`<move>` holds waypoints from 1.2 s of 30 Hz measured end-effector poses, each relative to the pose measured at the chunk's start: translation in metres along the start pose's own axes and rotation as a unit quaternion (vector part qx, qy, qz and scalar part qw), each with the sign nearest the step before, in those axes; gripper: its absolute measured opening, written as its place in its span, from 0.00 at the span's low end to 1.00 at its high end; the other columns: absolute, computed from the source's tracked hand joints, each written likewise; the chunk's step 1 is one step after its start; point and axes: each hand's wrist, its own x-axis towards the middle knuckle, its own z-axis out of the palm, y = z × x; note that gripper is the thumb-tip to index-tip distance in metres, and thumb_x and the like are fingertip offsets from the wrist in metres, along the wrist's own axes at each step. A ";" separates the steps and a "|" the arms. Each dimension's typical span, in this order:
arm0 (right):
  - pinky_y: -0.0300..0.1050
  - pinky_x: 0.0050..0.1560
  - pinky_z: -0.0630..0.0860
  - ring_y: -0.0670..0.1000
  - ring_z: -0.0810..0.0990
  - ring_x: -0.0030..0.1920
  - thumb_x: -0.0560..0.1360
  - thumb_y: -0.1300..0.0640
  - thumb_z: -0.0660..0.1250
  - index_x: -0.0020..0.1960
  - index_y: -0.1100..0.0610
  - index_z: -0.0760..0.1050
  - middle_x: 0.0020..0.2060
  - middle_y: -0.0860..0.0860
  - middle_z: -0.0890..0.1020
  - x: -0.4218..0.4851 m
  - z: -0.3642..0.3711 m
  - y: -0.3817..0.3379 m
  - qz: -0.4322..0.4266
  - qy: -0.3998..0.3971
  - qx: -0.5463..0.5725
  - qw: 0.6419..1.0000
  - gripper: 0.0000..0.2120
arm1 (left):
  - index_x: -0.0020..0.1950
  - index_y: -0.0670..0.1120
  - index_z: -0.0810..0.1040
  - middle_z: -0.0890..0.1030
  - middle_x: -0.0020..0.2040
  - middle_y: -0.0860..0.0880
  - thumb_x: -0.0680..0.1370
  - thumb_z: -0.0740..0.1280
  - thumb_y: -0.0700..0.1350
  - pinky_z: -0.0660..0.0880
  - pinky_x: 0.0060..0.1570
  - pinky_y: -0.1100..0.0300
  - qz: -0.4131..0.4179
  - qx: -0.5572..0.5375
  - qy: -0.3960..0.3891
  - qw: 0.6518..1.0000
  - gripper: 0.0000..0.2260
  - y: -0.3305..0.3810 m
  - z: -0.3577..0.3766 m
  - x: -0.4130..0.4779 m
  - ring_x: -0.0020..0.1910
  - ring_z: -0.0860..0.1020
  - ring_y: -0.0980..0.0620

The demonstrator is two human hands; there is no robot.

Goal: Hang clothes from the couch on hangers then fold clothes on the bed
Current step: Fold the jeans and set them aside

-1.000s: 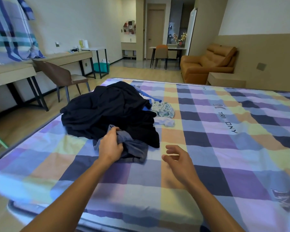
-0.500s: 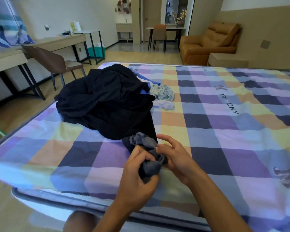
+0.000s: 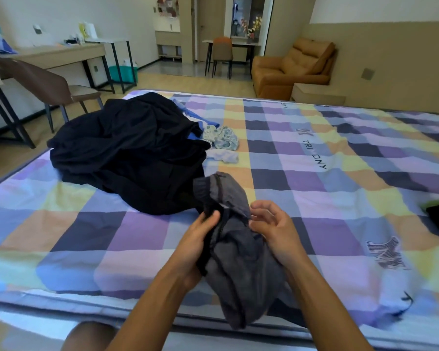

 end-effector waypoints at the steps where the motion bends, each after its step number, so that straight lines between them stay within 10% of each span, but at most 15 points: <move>1: 0.40 0.43 0.79 0.55 0.82 0.48 0.72 0.75 0.70 0.52 0.60 0.76 0.47 0.55 0.83 -0.002 -0.002 -0.003 -0.021 0.054 -0.082 0.995 0.15 | 0.69 0.45 0.77 0.83 0.62 0.41 0.82 0.64 0.47 0.78 0.56 0.49 0.033 0.026 0.022 0.999 0.16 -0.001 0.001 0.003 0.59 0.82 0.42; 6: 0.35 0.48 0.75 0.45 0.81 0.46 0.76 0.53 0.73 0.50 0.53 0.80 0.43 0.47 0.83 -0.029 0.000 -0.039 -0.078 0.030 -0.181 0.980 0.05 | 0.67 0.45 0.78 0.83 0.61 0.42 0.80 0.64 0.49 0.80 0.51 0.54 0.104 0.011 0.065 0.992 0.17 0.001 0.021 0.004 0.56 0.83 0.46; 10: 0.35 0.51 0.76 0.40 0.82 0.51 0.64 0.34 0.75 0.64 0.43 0.74 0.51 0.46 0.82 -0.041 0.013 -0.055 -0.014 -0.059 -0.220 0.974 0.31 | 0.67 0.44 0.78 0.83 0.61 0.41 0.79 0.63 0.47 0.78 0.59 0.51 0.108 0.047 0.001 0.993 0.18 0.005 0.039 -0.006 0.61 0.82 0.45; 17: 0.50 0.50 0.81 0.45 0.83 0.48 0.71 0.70 0.64 0.57 0.47 0.76 0.47 0.45 0.83 -0.026 -0.004 -0.046 -0.097 0.056 -0.280 0.953 0.23 | 0.69 0.42 0.76 0.82 0.64 0.42 0.81 0.59 0.44 0.79 0.61 0.49 0.123 -0.043 -0.014 0.991 0.18 0.020 0.046 -0.009 0.63 0.80 0.44; 23: 0.65 0.44 0.83 0.57 0.84 0.43 0.71 0.74 0.52 0.50 0.58 0.80 0.42 0.54 0.84 -0.018 -0.018 -0.029 0.048 0.063 -0.216 0.973 0.22 | 0.66 0.41 0.80 0.82 0.64 0.42 0.84 0.54 0.48 0.80 0.59 0.49 0.092 -0.207 -0.056 0.972 0.20 0.032 0.039 -0.016 0.62 0.82 0.45; 27: 0.56 0.44 0.83 0.58 0.84 0.46 0.79 0.72 0.52 0.57 0.55 0.81 0.50 0.58 0.85 -0.015 -0.017 -0.028 0.142 0.069 -0.027 0.987 0.22 | 0.67 0.45 0.78 0.83 0.61 0.45 0.76 0.69 0.50 0.78 0.57 0.51 0.113 0.023 0.043 0.992 0.20 0.022 0.025 -0.011 0.62 0.81 0.46; 30: 0.58 0.48 0.81 0.58 0.85 0.45 0.79 0.69 0.56 0.52 0.55 0.82 0.46 0.56 0.87 -0.013 -0.013 -0.039 0.121 0.064 -0.049 0.989 0.18 | 0.73 0.56 0.66 0.78 0.63 0.56 0.68 0.81 0.54 0.75 0.58 0.59 0.159 0.309 0.116 0.931 0.38 0.017 0.011 -0.010 0.58 0.79 0.60; 33: 0.52 0.47 0.82 0.55 0.86 0.51 0.81 0.62 0.59 0.53 0.52 0.83 0.48 0.53 0.87 -0.014 -0.008 -0.052 0.068 0.023 -0.113 0.991 0.14 | 0.80 0.62 0.56 0.74 0.67 0.61 0.65 0.84 0.49 0.73 0.58 0.64 0.138 0.350 0.049 0.925 0.52 0.019 0.004 -0.008 0.61 0.76 0.65; 36: 0.52 0.52 0.80 0.54 0.85 0.52 0.81 0.64 0.59 0.51 0.56 0.82 0.48 0.55 0.86 -0.017 0.001 -0.061 -0.022 -0.032 -0.149 0.988 0.13 | 0.72 0.53 0.73 0.83 0.63 0.53 0.69 0.79 0.39 0.78 0.59 0.60 0.079 0.298 -0.078 0.948 0.33 0.024 0.015 -0.007 0.62 0.80 0.54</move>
